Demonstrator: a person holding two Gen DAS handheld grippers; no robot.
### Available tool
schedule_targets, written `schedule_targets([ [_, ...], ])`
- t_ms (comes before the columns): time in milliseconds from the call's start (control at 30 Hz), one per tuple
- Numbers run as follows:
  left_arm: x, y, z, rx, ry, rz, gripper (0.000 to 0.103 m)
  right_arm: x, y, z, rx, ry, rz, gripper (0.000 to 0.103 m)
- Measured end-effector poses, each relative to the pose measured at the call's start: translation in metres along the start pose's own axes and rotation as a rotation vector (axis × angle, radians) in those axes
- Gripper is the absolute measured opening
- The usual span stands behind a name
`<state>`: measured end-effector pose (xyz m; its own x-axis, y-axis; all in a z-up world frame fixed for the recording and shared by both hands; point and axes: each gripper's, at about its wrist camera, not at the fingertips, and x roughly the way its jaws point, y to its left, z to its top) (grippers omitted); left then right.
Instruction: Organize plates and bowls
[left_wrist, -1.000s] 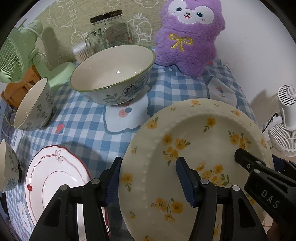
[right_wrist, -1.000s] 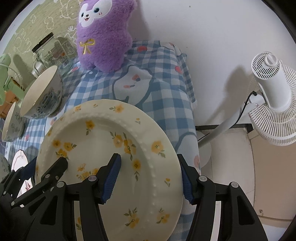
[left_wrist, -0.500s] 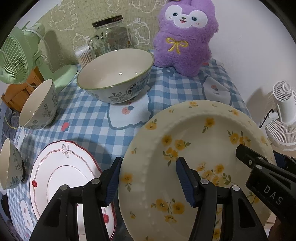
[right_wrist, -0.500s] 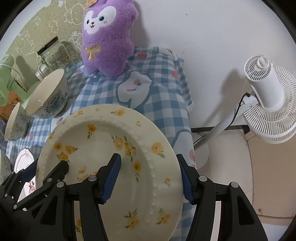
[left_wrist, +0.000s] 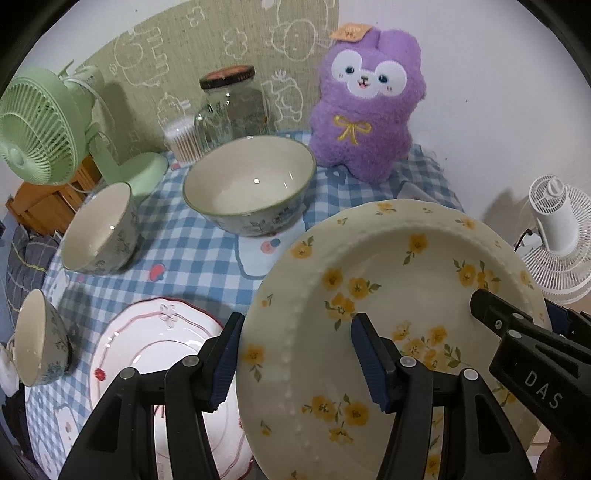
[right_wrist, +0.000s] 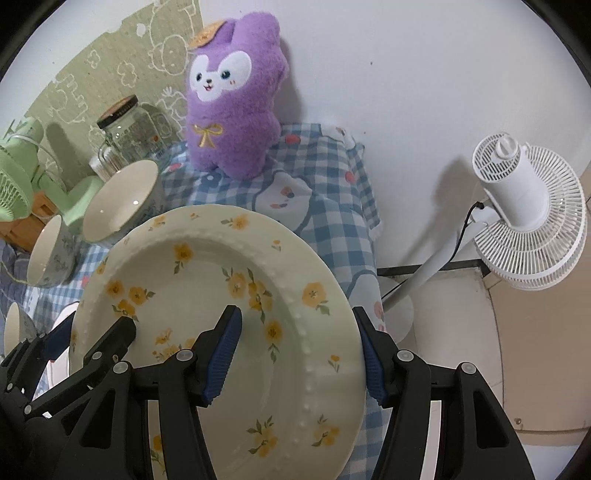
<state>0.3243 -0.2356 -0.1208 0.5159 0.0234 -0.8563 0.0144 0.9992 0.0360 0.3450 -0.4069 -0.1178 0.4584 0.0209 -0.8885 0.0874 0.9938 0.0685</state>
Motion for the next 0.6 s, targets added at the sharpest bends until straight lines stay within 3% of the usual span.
schedule_targets([
  [600,-0.053,0.027,-0.008,0.01,-0.067,-0.002,0.06,-0.056,0.029,-0.021,0.019,-0.057,-0.001,0.063],
])
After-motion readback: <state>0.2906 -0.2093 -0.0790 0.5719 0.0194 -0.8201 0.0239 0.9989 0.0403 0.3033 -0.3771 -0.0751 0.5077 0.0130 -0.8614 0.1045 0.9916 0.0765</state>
